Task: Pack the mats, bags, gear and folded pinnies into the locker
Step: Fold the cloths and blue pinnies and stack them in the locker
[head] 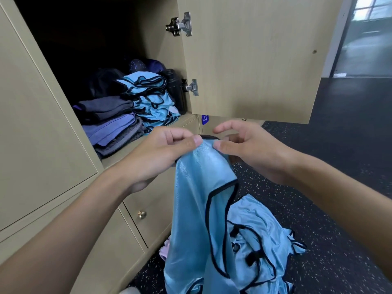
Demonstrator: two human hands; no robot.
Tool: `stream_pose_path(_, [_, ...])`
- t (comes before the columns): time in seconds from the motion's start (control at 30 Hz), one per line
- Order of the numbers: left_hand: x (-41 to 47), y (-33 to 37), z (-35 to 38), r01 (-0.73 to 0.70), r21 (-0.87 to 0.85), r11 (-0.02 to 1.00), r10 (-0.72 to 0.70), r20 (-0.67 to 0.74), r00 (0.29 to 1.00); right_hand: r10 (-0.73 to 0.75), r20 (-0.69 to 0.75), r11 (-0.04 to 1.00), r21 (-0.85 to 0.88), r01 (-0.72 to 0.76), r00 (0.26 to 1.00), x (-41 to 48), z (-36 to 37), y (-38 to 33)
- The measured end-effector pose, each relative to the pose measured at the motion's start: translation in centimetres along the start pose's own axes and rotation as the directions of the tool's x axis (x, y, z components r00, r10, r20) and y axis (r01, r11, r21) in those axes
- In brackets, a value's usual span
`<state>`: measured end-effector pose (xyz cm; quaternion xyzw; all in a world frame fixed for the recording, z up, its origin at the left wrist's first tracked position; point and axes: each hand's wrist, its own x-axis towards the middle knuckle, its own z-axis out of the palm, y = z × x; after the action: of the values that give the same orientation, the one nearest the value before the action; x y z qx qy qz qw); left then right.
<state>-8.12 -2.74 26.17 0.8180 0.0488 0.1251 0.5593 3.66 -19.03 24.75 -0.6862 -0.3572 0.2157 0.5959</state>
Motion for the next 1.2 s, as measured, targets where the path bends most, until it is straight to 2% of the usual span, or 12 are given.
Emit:
stream_pose_path(0.27, [0.1, 0.0, 0.1, -0.074, -0.012, 0.997, 0.072, -0.105, 0.992, -0.052, -0.108, 0.994, 0.091, 0.062, 0.993, 0.1, 1.0, 0.0])
stream_pose_path(0.43, [0.4, 0.1, 0.2, -0.186, -0.079, 0.979, 0.155, -0.302, 0.941, -0.069, -0.018, 0.987, -0.144, 0.066, 0.997, -0.2, 1.8, 0.4])
stream_pose_path(0.53, [0.3, 0.3, 0.3, -0.216, -0.088, 0.972, 0.171, -0.36, 0.917, -0.146, -0.096, 0.959, -0.26, 0.116, 0.985, 0.1, 1.9, 0.8])
stream_pose_path(0.63, [0.4, 0.4, 0.3, -0.22, -0.084, 0.972, 0.168, -0.406, 0.898, -0.174, -0.153, 0.963, -0.234, 0.135, 0.973, 0.3, 1.8, 0.7])
stream_pose_path(0.7, [0.5, 0.1, 0.4, -0.177, -0.104, 0.979, 0.124, -0.39, 0.912, -0.193, -0.171, 0.966, -0.207, 0.157, 0.966, 0.2, 1.8, 0.4])
stream_pose_path(0.8, [0.4, 0.1, 0.6, -0.11, 0.017, 0.994, 0.11, -0.296, 0.949, -0.228, -0.176, 0.963, -0.186, 0.195, 0.958, 0.2, 1.9, 0.4])
stream_pose_path(0.87, [0.4, 0.4, 0.8, -0.144, 0.122, 0.982, 0.173, -0.276, 0.946, -0.243, -0.19, 0.964, -0.154, 0.215, 0.951, 0.2, 2.1, 0.6])
stream_pose_path(0.97, [0.6, 0.8, 0.9, -0.208, 0.17, 0.963, 0.256, -0.343, 0.904, -0.194, -0.14, 0.979, -0.097, 0.182, 0.971, 0.0, 2.7, 0.9])
stream_pose_path(1.03, [0.7, 1.0, 0.8, -0.223, 0.197, 0.955, 0.284, -0.384, 0.878, -0.172, -0.096, 0.978, -0.139, 0.158, 0.98, 0.0, 3.2, 1.2])
stream_pose_path(1.2, [0.9, 1.0, 0.4, -0.192, 0.243, 0.951, 0.292, -0.501, 0.814, -0.172, -0.108, 0.976, -0.151, 0.155, 0.979, 0.3, 3.7, 1.2])
